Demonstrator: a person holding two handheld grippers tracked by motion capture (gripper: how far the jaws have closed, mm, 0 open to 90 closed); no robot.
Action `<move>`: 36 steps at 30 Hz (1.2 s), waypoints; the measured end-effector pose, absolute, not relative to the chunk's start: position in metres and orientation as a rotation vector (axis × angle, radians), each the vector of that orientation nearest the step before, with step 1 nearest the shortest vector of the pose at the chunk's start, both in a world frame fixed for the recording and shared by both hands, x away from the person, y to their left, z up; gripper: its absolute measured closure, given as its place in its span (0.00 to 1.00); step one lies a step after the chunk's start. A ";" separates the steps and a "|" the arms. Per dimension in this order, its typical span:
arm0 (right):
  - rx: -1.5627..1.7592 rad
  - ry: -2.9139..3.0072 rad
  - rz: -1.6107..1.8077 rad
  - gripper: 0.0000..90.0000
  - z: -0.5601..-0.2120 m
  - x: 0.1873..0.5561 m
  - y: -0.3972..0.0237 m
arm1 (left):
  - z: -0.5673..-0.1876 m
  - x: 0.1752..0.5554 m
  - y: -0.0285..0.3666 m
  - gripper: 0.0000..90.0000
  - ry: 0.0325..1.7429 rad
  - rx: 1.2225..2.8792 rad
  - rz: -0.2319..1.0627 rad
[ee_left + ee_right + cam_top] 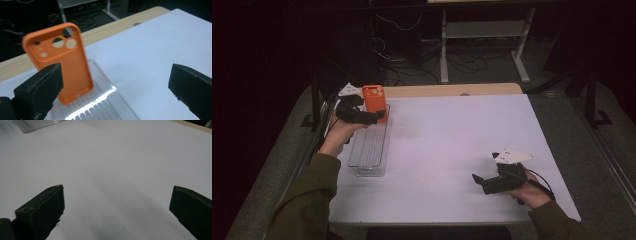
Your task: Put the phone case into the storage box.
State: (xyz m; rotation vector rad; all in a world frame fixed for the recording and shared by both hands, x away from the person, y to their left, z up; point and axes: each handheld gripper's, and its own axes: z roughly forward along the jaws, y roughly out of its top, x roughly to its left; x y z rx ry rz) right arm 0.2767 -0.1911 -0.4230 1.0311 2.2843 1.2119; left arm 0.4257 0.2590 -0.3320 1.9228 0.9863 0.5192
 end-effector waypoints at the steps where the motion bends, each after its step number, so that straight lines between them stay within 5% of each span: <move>1: 1.027 2.282 1.211 0.00 -0.423 0.277 -0.192 | -0.332 0.422 0.258 0.00 0.972 1.920 0.507; 36: 0.976 2.285 1.260 0.00 -0.414 0.277 -0.196 | -0.382 0.316 0.251 0.00 0.685 1.925 0.292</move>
